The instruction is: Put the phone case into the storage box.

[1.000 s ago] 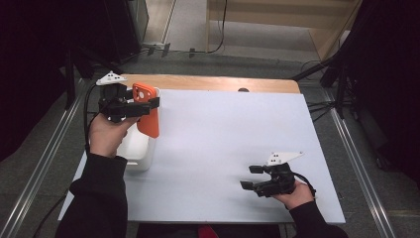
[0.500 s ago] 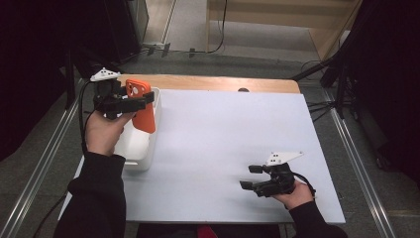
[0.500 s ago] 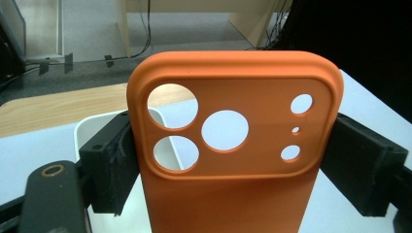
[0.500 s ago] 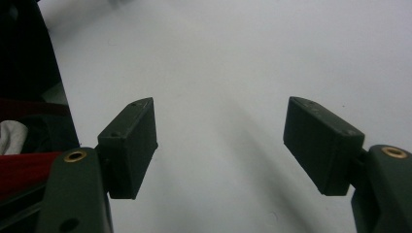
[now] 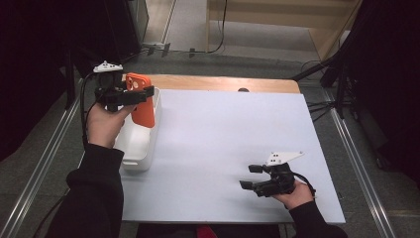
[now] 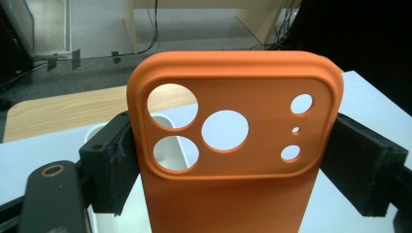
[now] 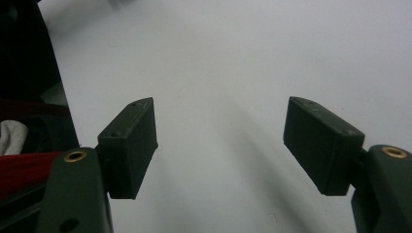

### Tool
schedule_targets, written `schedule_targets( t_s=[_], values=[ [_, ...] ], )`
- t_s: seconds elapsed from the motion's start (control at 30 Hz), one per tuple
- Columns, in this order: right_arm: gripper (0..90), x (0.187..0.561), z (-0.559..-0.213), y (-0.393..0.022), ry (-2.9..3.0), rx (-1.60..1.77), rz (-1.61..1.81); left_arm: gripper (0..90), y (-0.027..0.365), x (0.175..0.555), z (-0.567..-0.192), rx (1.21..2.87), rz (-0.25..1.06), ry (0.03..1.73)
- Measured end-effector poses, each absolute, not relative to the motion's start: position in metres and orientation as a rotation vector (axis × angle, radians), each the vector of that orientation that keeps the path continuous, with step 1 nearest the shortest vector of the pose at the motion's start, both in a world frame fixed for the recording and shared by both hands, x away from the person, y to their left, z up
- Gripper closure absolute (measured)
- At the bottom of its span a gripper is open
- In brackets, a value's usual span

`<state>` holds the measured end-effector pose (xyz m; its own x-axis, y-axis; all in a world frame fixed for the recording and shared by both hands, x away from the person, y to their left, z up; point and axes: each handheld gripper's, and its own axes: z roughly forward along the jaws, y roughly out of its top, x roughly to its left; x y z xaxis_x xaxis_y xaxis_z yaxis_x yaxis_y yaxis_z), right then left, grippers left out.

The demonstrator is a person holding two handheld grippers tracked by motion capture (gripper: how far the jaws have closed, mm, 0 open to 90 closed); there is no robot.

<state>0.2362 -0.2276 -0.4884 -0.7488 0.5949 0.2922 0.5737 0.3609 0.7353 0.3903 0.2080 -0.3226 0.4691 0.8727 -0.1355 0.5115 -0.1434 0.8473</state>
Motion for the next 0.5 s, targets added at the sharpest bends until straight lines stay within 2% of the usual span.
schedule_targets(
  t_s=[0.5],
  values=[
    [26.9,0.236,-0.487,-0.228,2.566,1.099,1.383,15.6,0.199,0.417,-0.315,1.821,0.550,1.188]
  ],
)
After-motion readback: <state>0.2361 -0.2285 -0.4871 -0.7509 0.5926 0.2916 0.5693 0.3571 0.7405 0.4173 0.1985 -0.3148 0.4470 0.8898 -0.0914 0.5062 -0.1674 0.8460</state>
